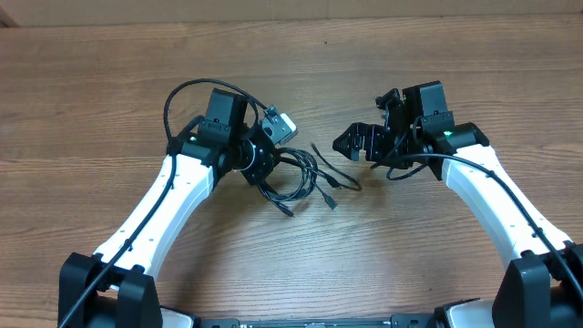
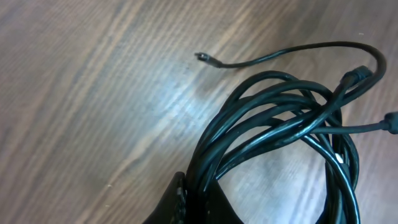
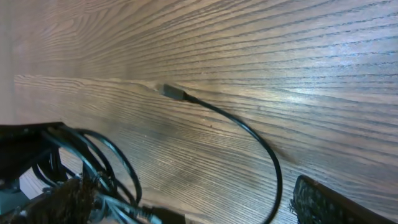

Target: Untangle cables

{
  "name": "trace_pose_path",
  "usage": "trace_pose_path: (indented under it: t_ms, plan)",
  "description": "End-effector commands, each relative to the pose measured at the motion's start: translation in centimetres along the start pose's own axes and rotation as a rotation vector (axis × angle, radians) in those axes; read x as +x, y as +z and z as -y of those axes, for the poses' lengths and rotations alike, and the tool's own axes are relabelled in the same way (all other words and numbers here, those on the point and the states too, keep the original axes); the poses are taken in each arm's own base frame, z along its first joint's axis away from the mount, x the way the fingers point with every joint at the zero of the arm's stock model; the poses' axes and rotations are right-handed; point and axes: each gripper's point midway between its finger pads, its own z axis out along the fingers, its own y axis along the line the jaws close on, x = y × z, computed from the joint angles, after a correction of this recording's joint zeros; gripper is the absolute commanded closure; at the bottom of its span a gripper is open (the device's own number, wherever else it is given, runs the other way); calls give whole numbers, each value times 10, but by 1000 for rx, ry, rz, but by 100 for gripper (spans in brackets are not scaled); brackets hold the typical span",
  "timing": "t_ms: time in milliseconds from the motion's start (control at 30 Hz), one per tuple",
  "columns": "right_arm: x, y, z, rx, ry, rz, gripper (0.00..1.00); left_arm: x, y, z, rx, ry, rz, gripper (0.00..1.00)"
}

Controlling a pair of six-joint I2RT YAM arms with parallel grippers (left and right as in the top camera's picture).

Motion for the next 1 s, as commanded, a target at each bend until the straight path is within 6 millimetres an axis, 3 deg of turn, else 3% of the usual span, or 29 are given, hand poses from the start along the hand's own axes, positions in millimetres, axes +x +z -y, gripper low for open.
trace_pose_path:
  t_ms: [0, 200, 967]
  plan:
    - [-1, 0, 2, 6, -6, 4, 0, -9, -10, 10, 56, -68, 38, 96]
    - [-1, 0, 2, 6, -6, 4, 0, -3, -9, 17, 79, -120, 4, 96]
    - [-1, 0, 2, 6, -6, 4, 0, -3, -9, 17, 77, -268, -1, 96]
